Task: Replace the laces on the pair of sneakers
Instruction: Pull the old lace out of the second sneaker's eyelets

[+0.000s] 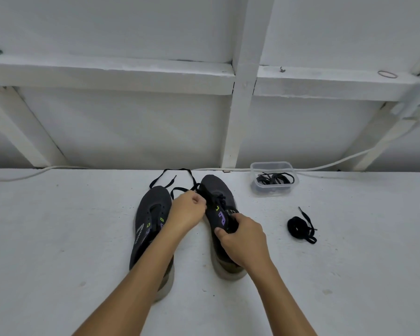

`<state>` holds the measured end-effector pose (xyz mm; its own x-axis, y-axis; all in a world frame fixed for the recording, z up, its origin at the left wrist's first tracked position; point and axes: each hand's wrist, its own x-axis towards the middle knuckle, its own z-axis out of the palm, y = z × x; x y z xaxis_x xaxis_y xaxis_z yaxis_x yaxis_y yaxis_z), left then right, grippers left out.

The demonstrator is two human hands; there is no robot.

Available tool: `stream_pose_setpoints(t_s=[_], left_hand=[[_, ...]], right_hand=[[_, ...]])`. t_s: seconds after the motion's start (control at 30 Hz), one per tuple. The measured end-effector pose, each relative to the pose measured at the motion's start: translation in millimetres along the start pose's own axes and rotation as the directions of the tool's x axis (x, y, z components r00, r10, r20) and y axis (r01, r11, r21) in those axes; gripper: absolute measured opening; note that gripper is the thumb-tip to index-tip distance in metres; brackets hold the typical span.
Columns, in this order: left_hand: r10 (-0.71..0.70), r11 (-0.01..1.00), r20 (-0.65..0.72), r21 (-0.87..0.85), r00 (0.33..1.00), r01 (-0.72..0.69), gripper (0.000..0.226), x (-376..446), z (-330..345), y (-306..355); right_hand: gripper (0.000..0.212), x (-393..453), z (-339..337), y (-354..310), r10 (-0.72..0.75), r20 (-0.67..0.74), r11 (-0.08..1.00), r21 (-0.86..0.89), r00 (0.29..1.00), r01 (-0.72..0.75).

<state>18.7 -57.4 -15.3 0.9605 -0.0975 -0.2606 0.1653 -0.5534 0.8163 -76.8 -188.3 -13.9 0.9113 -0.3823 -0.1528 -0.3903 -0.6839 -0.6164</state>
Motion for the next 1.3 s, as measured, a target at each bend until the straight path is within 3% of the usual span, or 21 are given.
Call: stream_pose_setpoints(t_s=[0.07,0.23,0.3,0.4,0.47,0.53,0.6,0.7,0.9,0.97,1.1,1.3], left_hand=[[0.027,0.998,0.031,0.062,0.999,-0.029,0.014,-3.0,5.9,-0.2],[0.114,0.989,-0.124,0.109,0.986,-0.1,0.011,-5.3,22.6,4.5],[0.058,0.997,-0.276,-0.038,0.959,-0.071,0.01,1.3,12.2,6.9],[-0.147,0.929,-0.459,-0.368,0.876,-0.036,0.012,7.6,-12.2,5.9],[-0.216,0.89,-0.352,-0.454,0.911,0.036,0.014,2.5,-13.6,5.1],[-0.192,0.936,-0.091,-0.317,0.977,0.154,0.025,-7.0,-1.0,7.0],[-0.172,0.966,0.08,-0.18,0.982,0.184,0.025,-14.0,13.3,8.3],[-0.108,0.992,-0.024,-0.072,0.994,0.106,0.018,-11.6,21.9,10.2],[-0.111,0.981,-0.111,-0.173,0.988,0.091,0.017,-14.8,27.2,5.2],[-0.088,0.984,-0.093,-0.163,0.992,0.072,0.016,-15.0,26.8,2.6],[-0.083,0.981,-0.036,-0.179,0.996,0.076,0.017,-13.8,23.5,1.2],[-0.088,0.984,-0.032,-0.156,0.996,0.082,0.018,-14.7,23.8,1.0]], right_hand=[[0.039,-0.2,-0.2,-0.9,-0.007,0.003,1.0,-0.006,1.0,0.007],[0.036,-0.3,-1.5,-0.7,0.003,0.013,1.0,-0.015,1.0,-0.003],[0.036,0.4,-2.7,-1.0,0.017,0.016,1.0,-0.005,1.0,-0.016],[0.037,0.2,-3.1,-2.2,0.023,0.03,1.0,0.008,0.999,-0.023],[0.039,-0.5,-3.2,-2.9,0.023,0.03,1.0,0.0,0.999,-0.023],[0.04,-0.5,-3.2,-2.5,0.018,0.024,1.0,-0.003,1.0,-0.018],[0.039,-0.5,-3.0,-2.3,0.013,0.025,1.0,-0.004,1.0,-0.013],[0.04,0.2,-2.3,-1.2,0.006,0.023,1.0,-0.009,1.0,-0.006],[0.04,3.7,-4.8,0.0,0.002,0.063,1.0,0.027,0.998,-0.004],[0.041,9.7,-11.9,2.2,0.005,0.105,0.997,0.076,0.995,-0.013],[0.021,30.9,-27.2,2.3,-0.075,0.11,0.997,0.042,0.991,0.071],[0.03,56.9,-23.4,-13.9,-0.108,0.237,0.982,-0.123,0.965,0.14]])
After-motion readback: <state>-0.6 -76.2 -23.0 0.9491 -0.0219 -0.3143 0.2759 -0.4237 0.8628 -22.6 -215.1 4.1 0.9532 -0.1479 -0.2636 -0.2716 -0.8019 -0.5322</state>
